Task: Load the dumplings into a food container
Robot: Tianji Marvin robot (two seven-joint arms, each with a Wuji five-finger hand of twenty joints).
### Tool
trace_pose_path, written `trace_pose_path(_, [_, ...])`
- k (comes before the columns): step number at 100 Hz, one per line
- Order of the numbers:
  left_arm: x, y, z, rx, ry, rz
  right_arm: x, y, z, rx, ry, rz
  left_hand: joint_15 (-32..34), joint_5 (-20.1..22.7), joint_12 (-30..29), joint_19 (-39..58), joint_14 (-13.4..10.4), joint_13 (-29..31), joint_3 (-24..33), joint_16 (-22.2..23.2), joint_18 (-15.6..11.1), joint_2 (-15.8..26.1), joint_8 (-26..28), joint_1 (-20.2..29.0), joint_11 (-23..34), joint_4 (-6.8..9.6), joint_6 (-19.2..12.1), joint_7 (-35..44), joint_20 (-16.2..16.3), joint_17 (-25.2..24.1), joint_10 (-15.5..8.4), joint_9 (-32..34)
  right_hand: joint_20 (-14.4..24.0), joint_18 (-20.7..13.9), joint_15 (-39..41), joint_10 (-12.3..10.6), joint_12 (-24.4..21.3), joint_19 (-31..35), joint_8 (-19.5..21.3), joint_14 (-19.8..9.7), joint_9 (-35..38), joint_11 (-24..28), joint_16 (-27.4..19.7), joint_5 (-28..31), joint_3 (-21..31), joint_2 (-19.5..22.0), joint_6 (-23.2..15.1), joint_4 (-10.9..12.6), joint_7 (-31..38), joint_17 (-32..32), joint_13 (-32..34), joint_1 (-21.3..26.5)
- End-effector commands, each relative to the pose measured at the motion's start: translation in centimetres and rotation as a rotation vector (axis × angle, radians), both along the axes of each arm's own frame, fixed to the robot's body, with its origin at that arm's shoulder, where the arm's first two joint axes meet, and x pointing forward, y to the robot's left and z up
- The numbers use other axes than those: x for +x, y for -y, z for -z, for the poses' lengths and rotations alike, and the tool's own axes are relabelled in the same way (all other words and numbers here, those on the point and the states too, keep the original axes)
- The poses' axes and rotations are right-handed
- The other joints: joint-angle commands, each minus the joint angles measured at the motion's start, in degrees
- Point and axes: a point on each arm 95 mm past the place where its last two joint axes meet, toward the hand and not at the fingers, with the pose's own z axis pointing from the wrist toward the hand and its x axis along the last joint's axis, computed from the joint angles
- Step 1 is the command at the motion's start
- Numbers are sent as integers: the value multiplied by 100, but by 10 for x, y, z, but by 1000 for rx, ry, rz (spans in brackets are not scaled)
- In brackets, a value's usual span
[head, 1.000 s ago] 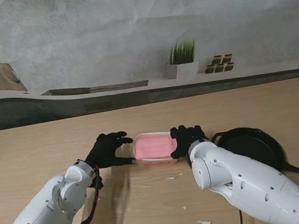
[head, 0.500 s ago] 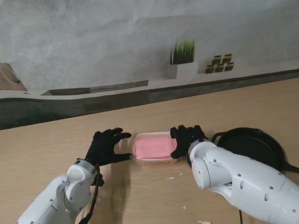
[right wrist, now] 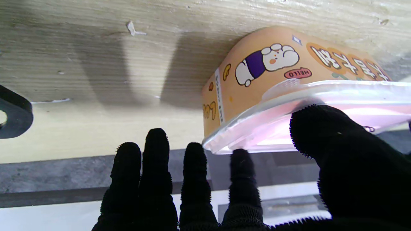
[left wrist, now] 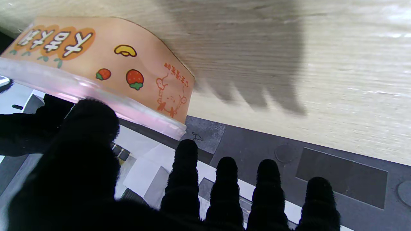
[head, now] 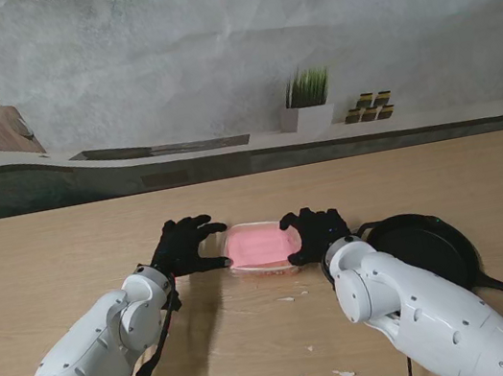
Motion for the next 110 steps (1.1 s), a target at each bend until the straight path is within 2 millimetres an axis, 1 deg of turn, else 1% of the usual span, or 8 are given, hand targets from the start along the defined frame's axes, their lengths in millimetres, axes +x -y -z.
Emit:
trace_pose_path(1, [-5, 1, 8, 7, -28, -1, -12, 2, 22, -1, -47, -6, -91, -187, 42, 59, -107, -173, 353, -13, -26, -117, 7, 295, -64, 66, -149, 20, 104, -72, -69, -135, -68, -100, -25, -167, -47, 137, 413, -120, -70, -186, -16, -39, 38, -382, -546, 7, -256, -126, -220, 399])
trace_pose_path(18, [-4, 1, 5, 0, -19, -3, -10, 7, 17, 36, 31, -48, -61, -229, 51, 62, -94, -164, 385, 0, -26, -130, -1, 284, -38, 58, -126, 7, 106, -63, -63, -125, -23, -170, -33, -226, -109, 131, 575, -214, -53, -350, -21, -74, -93, -175, -763, 37, -770, -181, -324, 312])
trace_pose_path(41, [-2, 3, 5, -11, -29, -19, -8, 8, 17, 43, 61, -5, -32, -203, 56, 60, -97, -160, 406, 0, -34, -47, -11, 272, 18, 47, -107, 2, 105, -64, -63, -104, 42, -258, -23, -162, -192, 105, 1250, -275, -44, -602, -27, -35, -199, 62, 560, 72, -902, -270, -498, 288])
trace_pose_path(67, [0, 1, 4, 8, -51, -11, -8, 11, 17, 1, 4, 81, -30, -74, 21, 44, -102, -160, 311, -19, -38, 89, -9, 305, 28, 32, -75, 21, 94, -86, -84, -107, 43, -222, -201, 42, -311, -37, 233, -240, -40, -961, -146, 14, -362, 33, 1278, 59, 105, -353, -632, 259])
trace_pose_path(77, [1, 1, 4, 18, -50, -2, -8, 13, 19, -9, 11, 77, -32, -113, 4, 41, -95, -160, 270, -26, -41, 100, -21, 312, 18, 35, -47, -11, 90, -88, -75, -110, 53, -221, -215, 10, -371, -27, 51, -227, -33, -1101, -152, -13, -302, 47, 767, 61, 133, -330, -613, 267])
trace_pose_path(91, [2, 2, 4, 18, -46, 1, -6, 15, 20, 17, 76, 20, -23, -132, 0, 42, -100, -158, 220, -27, -38, 122, -30, 328, 36, 46, -71, -30, 87, -82, -83, -100, 63, -268, -195, -249, -533, -38, -157, -362, 7, -1554, -138, -97, -285, 115, -703, 71, -820, -300, -642, 280])
trace_pose_path(94, [3, 2, 4, 20, -47, 2, -5, 16, 19, 20, 89, 6, -21, -131, -2, 42, -92, -158, 212, -27, -34, 127, -30, 332, 36, 48, -57, -30, 86, -81, -70, -105, 74, -277, -194, -271, -507, -38, 549, -366, 17, -1598, -133, -47, -275, 119, -815, 63, -1180, -282, -649, 265])
trace_pose_path(110, [3, 2, 5, 28, -53, 5, -5, 18, 16, 24, 131, -39, -14, -109, -7, 38, -92, -158, 176, -29, -39, 117, -27, 358, 48, 55, -68, -23, 82, -87, -79, -100, 59, -302, -179, -306, -520, 12, 1356, -396, 31, -1620, -129, -41, -317, 119, -901, 69, -1466, -291, -681, 243])
